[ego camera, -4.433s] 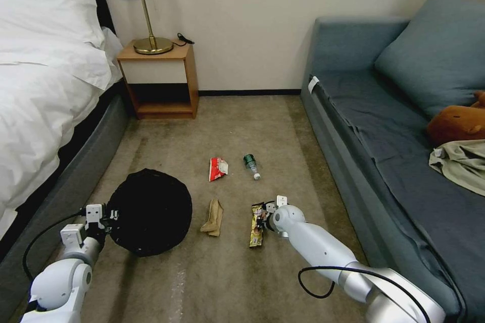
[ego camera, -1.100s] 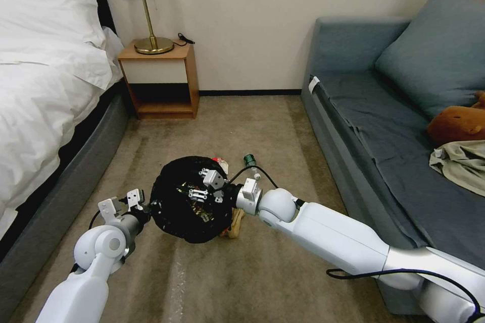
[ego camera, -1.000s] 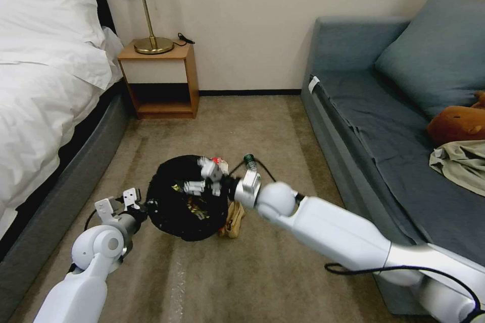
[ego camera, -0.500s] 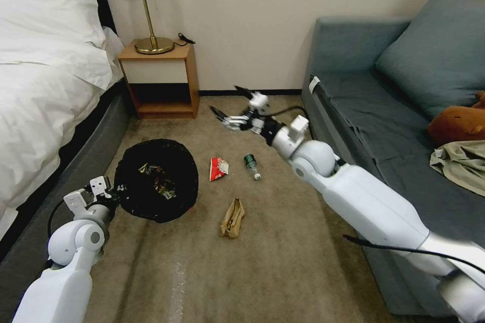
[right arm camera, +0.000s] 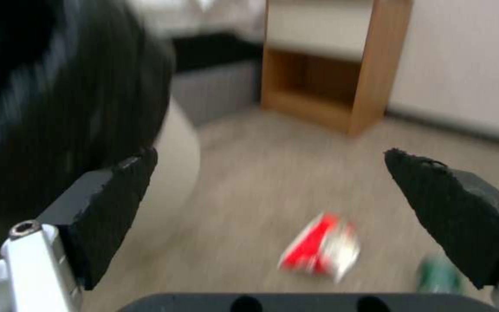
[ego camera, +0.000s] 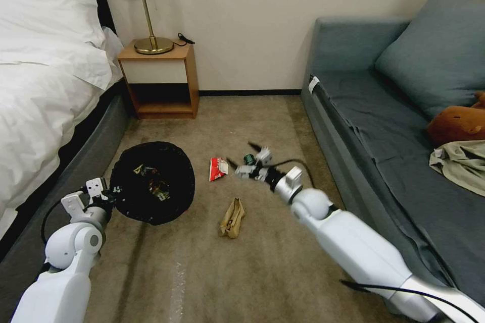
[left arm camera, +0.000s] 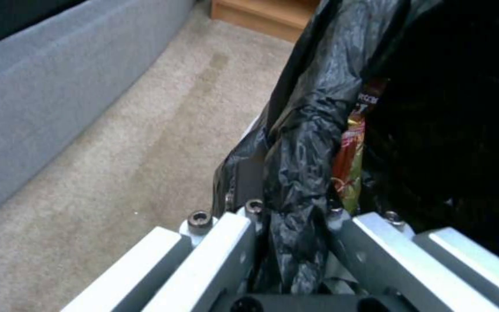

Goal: Pick up the trash bin, then pick up the garbage on the floor and place it into the trash bin.

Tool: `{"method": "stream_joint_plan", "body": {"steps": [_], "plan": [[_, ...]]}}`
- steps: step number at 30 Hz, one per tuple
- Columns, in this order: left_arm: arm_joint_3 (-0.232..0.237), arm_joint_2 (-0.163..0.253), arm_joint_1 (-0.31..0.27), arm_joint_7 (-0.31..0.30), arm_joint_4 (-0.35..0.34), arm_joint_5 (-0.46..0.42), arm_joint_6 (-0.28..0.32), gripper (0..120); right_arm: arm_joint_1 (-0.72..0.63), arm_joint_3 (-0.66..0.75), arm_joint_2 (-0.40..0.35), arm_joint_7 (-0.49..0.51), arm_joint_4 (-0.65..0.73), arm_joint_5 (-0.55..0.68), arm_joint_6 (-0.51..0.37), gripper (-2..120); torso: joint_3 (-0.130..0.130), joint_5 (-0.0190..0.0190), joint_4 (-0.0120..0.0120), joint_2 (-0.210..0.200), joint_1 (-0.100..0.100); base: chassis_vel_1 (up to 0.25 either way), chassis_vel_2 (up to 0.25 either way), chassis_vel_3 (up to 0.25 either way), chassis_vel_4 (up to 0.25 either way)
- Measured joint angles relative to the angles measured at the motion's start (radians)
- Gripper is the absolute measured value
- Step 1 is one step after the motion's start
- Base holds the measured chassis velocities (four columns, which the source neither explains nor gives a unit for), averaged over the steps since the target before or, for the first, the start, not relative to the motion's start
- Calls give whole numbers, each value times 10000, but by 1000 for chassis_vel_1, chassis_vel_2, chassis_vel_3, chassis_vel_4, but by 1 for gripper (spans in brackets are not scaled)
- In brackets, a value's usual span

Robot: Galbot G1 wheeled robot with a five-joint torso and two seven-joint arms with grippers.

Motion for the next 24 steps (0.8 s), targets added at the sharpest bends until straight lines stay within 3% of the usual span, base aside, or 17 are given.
{"method": "stream_joint_plan", "body": {"steps": [3,5,6,11,16,24], "plan": [[-41,40,26,7,-27,64,-35,0,106,-554,187,494,-361,459,-800,100,0,-1,-2,1,0,0,0,0,0],[-11,88,-15,26,-27,90,-65,0,367,-1210,345,1249,-575,1278,-1976,100,0,-2,2,1,0,0,0,0,0],[-11,88,-15,26,-27,90,-65,0,367,-1210,345,1249,-575,1278,-1976,100,0,-2,2,1,0,0,0,0,0],[100,172,22,179,-84,89,-151,0,1231,-2607,712,1969,-1321,3110,-3596,100,0,-2,-3,1,0,0,0,0,0],[114,207,194,313,-153,105,-235,0,1699,-2893,1298,1779,-2507,3449,-3949,100,0,-1,2,1,0,0,0,0,0],[200,226,374,454,-238,162,-332,0,2585,-2705,2149,47,-5482,2484,-3873,100,0,-1,2,1,0,0,0,0,0]]}}
